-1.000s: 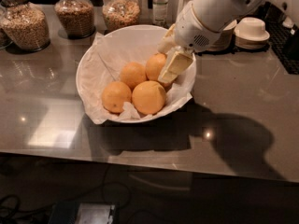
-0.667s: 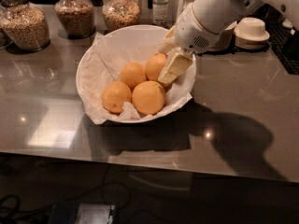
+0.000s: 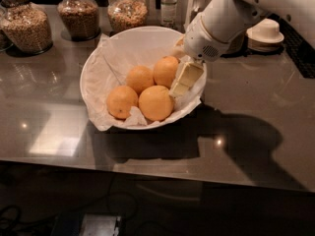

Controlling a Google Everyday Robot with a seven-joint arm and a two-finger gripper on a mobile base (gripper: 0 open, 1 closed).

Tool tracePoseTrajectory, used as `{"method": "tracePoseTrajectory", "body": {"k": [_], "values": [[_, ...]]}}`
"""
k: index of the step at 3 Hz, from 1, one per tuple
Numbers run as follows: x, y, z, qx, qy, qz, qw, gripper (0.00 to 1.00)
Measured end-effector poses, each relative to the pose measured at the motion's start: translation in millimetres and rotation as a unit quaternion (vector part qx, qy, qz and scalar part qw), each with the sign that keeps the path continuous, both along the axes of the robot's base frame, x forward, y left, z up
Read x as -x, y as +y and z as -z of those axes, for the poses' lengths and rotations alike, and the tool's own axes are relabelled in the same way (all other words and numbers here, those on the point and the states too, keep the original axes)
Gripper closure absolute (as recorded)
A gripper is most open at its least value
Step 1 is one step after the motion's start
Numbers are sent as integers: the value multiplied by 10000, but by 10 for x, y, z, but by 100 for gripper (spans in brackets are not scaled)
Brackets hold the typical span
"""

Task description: Pick orange from white bowl

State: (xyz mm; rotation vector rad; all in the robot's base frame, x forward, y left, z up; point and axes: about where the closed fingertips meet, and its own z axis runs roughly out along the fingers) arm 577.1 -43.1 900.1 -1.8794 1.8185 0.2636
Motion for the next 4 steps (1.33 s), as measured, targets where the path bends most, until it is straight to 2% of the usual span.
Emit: {"method": "tracePoseTrajectory", "body": {"k": [1,2,3,4], "values": [[-29,-15,57,96,-5,-18,10000,32],[-56,0,71,313,-64,-192,9993,34],[-79,86,65,660,-194,-572,9960,35],[-79,86,62,661,-194,-574,9960,33]]}}
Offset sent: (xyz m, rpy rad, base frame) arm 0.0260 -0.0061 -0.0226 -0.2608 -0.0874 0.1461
